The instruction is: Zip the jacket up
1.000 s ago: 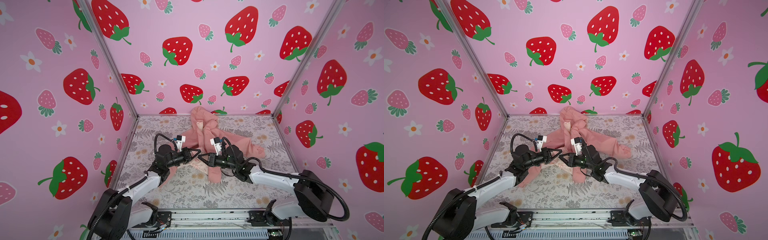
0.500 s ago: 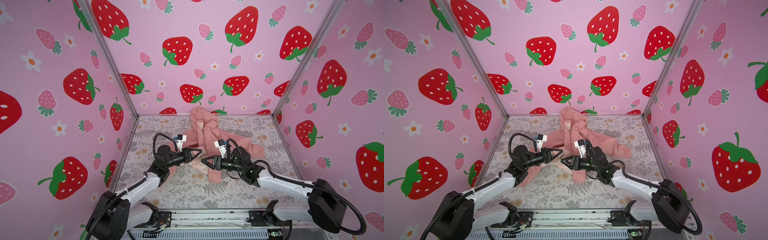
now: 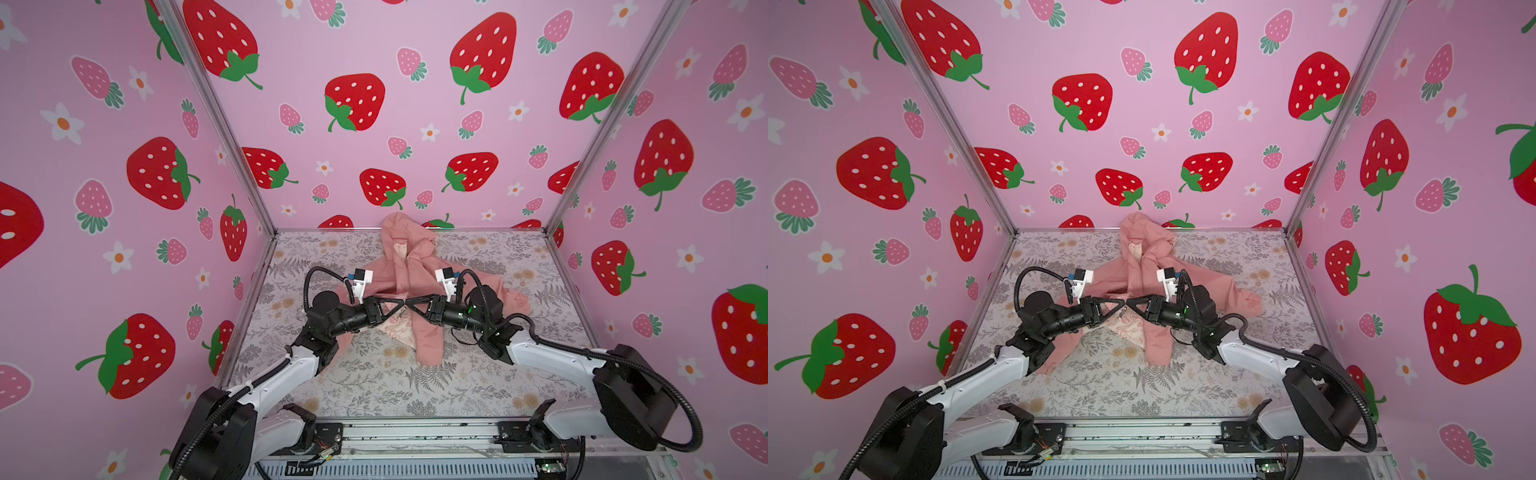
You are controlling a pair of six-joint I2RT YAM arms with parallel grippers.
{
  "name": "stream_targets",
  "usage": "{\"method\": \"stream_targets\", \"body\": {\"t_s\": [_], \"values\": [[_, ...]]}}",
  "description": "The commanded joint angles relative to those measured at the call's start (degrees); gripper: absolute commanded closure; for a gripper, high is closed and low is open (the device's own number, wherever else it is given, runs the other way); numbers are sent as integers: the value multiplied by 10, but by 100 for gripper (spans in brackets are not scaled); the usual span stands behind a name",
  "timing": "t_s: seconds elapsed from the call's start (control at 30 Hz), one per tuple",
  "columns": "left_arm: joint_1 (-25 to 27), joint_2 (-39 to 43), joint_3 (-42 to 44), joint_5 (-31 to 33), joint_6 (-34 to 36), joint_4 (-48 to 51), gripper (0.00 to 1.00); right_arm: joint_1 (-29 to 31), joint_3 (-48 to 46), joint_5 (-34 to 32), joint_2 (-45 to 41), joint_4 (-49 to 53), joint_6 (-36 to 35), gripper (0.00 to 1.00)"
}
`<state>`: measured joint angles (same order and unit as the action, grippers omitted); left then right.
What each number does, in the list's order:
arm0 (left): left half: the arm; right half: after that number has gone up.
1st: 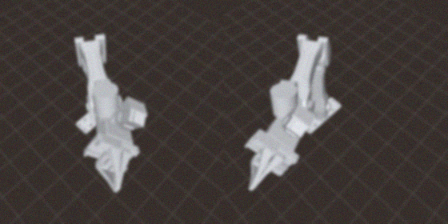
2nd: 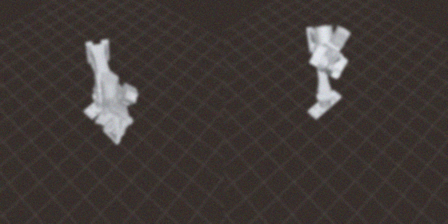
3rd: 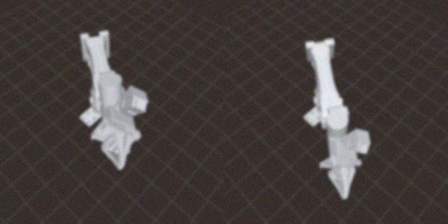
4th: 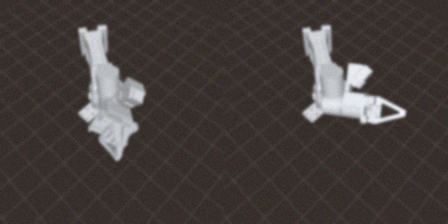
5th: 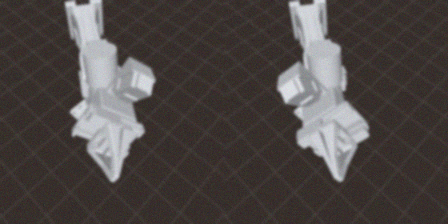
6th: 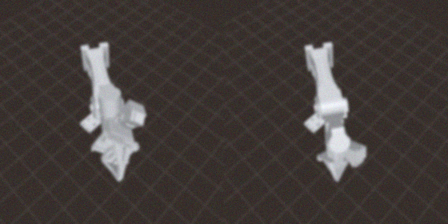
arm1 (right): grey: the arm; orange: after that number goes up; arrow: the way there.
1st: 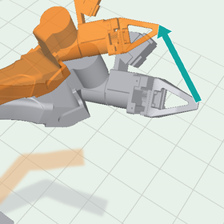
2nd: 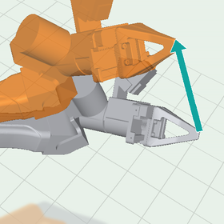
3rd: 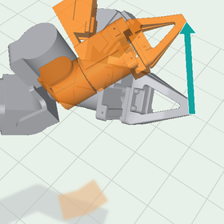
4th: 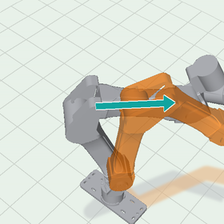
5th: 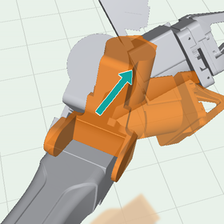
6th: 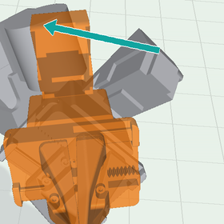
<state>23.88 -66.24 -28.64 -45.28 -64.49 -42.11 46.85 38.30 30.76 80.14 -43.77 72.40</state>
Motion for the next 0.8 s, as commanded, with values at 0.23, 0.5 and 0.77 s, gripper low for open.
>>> {"method": "stream_targets", "body": {"t_s": [0.23,0.5,0.77], "values": [[1,7,5,-22,2,-29,100,1,16,11,12,-75,44,63],[1,9,5,-24,0,-30,100,2,51,23,44,-74,43,69],[1,19,2,-20,6,-5,87,3,51,15,44,-51,34,95]]}}
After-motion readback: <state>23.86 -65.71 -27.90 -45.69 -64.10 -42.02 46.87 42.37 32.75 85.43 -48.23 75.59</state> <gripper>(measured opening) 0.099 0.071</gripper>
